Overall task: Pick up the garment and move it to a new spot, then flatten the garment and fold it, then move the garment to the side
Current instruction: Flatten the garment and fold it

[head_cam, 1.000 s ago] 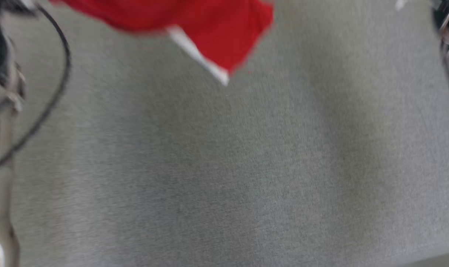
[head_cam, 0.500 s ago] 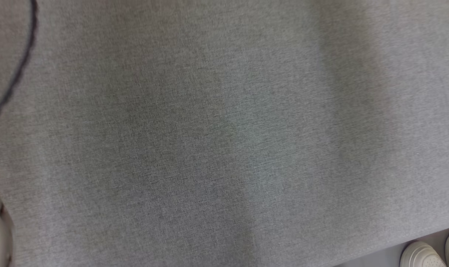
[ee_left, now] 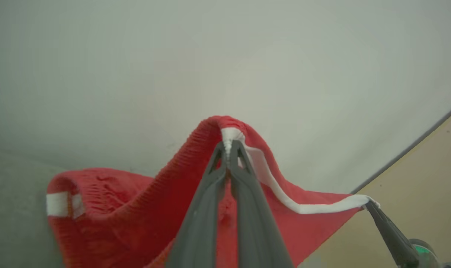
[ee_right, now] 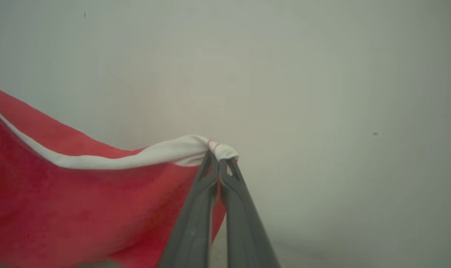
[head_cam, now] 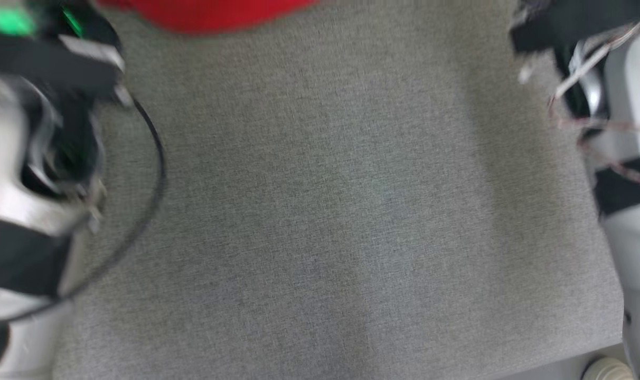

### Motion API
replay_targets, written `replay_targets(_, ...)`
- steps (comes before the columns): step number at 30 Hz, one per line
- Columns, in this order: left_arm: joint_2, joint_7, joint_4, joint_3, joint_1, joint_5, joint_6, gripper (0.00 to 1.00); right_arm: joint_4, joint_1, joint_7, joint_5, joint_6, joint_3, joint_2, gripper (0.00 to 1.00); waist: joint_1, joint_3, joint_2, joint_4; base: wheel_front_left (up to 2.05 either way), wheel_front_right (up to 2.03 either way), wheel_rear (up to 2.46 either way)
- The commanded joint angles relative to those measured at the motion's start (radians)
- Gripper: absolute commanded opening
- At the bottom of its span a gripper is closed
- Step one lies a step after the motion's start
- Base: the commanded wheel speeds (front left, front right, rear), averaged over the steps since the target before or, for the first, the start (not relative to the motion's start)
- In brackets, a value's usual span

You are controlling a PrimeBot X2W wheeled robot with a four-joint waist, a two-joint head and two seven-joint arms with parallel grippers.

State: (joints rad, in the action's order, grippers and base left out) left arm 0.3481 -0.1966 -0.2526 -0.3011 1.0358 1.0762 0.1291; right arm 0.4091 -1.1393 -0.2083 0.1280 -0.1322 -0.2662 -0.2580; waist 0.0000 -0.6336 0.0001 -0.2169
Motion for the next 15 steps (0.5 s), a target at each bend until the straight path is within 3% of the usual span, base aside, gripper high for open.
replay_targets(1,-0.002,0.025,0.007,-0.021,-0.053,0.044,0.002,0.0,-0.016,0.047,0.024,0.04,0.002,-0.009,-0.011,0.0,0.0,0.042,-0.0001,0.011,0.0,0.0,0.0)
replay_targets(9,0.018,0.047,0.025,-0.092,-0.286,0.148,0.002,0.0,-0.176,0.323,0.203,0.189,0.002,-0.026,-0.053,0.0,0.0,0.164,-0.0001,0.015,0.0,0.0,0.0)
replay_targets(15,0.005,0.039,-0.017,-0.16,-0.422,0.167,0.002,0.0,-0.21,0.506,0.274,0.247,0.002,-0.035,-0.074,0.0,0.0,0.242,-0.0001,0.033,0.0,0.0,0.0)
